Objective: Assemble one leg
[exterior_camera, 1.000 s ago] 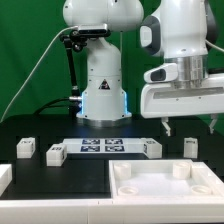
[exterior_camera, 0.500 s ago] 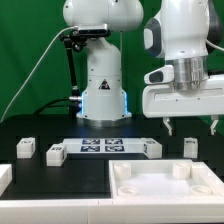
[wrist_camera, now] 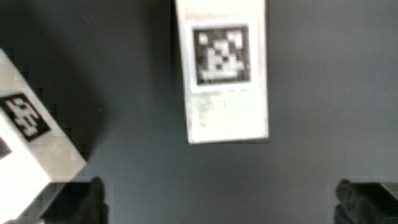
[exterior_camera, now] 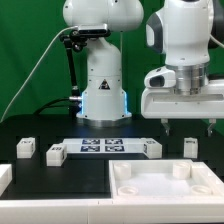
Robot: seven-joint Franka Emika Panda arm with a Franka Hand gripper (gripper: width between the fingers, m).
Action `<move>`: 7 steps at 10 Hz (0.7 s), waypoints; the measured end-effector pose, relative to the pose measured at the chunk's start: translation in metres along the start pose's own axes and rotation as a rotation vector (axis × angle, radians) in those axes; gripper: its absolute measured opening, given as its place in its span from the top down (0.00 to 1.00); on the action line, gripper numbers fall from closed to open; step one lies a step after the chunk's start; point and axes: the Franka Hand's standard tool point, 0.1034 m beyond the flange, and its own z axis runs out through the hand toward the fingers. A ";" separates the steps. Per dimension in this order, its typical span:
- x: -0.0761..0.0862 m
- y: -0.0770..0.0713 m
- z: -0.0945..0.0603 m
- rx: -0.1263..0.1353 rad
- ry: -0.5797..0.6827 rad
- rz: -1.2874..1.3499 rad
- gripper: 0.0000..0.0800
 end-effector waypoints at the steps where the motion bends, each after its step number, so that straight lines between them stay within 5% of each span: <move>1: -0.004 0.003 0.001 -0.021 -0.077 -0.002 0.19; 7: -0.012 0.005 0.014 -0.069 -0.541 0.025 0.19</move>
Offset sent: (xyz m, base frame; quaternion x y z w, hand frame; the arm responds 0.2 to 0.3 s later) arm -0.0026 0.0110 -0.0003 0.0039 -0.2519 0.0076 0.9677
